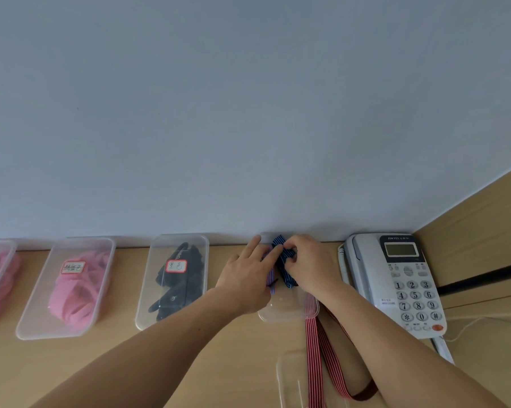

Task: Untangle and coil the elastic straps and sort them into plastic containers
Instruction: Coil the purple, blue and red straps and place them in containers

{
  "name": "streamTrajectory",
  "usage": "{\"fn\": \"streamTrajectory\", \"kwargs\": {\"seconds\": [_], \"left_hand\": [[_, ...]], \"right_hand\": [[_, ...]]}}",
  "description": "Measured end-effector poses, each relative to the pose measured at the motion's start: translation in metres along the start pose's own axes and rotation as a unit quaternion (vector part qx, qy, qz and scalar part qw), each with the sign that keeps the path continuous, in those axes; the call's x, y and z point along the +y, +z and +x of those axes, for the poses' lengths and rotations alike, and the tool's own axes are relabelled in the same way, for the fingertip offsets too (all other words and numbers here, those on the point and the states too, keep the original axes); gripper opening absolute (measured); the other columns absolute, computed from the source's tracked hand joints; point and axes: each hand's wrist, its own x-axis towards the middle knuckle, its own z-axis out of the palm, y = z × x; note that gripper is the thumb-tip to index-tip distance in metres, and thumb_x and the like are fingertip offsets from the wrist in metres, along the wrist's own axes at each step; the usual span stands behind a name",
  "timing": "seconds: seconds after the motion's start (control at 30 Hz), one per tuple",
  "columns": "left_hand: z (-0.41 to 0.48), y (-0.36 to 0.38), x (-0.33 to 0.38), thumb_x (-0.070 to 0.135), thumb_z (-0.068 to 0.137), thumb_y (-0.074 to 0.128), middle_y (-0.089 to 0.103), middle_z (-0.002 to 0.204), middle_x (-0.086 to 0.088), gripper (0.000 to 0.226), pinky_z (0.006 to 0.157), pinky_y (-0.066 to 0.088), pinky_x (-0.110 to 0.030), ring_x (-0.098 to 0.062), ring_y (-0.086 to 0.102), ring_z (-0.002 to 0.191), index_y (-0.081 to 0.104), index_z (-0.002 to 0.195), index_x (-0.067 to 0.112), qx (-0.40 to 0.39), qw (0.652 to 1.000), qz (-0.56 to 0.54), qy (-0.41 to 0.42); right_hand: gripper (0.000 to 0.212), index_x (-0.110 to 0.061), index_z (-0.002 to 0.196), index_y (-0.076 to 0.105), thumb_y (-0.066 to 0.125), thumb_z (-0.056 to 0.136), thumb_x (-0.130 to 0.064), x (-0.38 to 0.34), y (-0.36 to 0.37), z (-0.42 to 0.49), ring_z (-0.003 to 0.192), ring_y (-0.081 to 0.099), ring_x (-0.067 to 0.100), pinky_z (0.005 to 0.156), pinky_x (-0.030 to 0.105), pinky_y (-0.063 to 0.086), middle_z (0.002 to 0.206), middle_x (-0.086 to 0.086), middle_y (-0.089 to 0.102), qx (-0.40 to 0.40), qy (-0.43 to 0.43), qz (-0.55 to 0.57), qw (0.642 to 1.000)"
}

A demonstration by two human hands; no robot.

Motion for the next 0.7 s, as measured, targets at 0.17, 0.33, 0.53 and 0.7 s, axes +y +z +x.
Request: {"fn": "streamTrajectory", "kwargs": {"seconds": [0.17, 0.33, 0.53, 0.7], "left_hand": [[0.002, 0.001, -0.001, 0.043, 0.091, 0.054, 0.016, 0.160, 0.002, 0.085, 0.118, 0.025, -0.040, -0.020, -0.008, 0.152, 0.005, 0.157, 0.023, -0.008, 1.000, 0.020, -0.002], [0.006, -0.004, 0.001, 0.045, 0.079, 0.058, 0.013, 0.158, -0.002, 0.093, 0.118, 0.023, -0.041, -0.024, -0.002, 0.150, 0.010, 0.155, 0.020, 0.009, 0.999, 0.035, 0.009], [0.009, -0.001, -0.006, 0.052, 0.087, 0.048, 0.003, 0.165, 0.004, 0.086, 0.119, 0.013, -0.043, -0.024, -0.008, 0.151, 0.011, 0.157, 0.019, -0.009, 0.995, 0.085, 0.043], [0.009, 0.003, -0.010, 0.054, 0.089, 0.043, 0.003, 0.166, 0.006, 0.083, 0.119, 0.014, -0.044, -0.023, -0.011, 0.152, 0.008, 0.157, 0.022, -0.005, 0.995, 0.086, 0.047]], "right_hand": [[0.026, -0.016, 0.111, 0.066, 0.058, 0.087, -0.009, -0.002, -0.001, 0.003, 0.100, 0.061, 0.018, 0.078, 0.024, 0.044, 0.111, 0.000, 0.064, -0.025, -0.032, -0.028, 0.999], [0.017, -0.013, 0.105, 0.062, 0.061, 0.088, -0.016, -0.004, 0.002, 0.001, 0.090, 0.058, 0.021, 0.069, 0.031, 0.048, 0.111, 0.001, 0.050, -0.014, -0.035, -0.067, 0.997], [0.029, -0.021, 0.109, 0.060, 0.068, 0.082, -0.029, 0.004, 0.010, -0.007, 0.094, 0.058, 0.018, 0.066, 0.032, 0.050, 0.104, -0.004, 0.056, 0.008, -0.062, -0.131, 0.989], [0.034, -0.021, 0.114, 0.064, 0.067, 0.083, -0.033, 0.010, 0.010, -0.008, 0.098, 0.056, 0.022, 0.078, 0.036, 0.053, 0.110, -0.003, 0.062, 0.016, -0.069, -0.164, 0.984]]}}
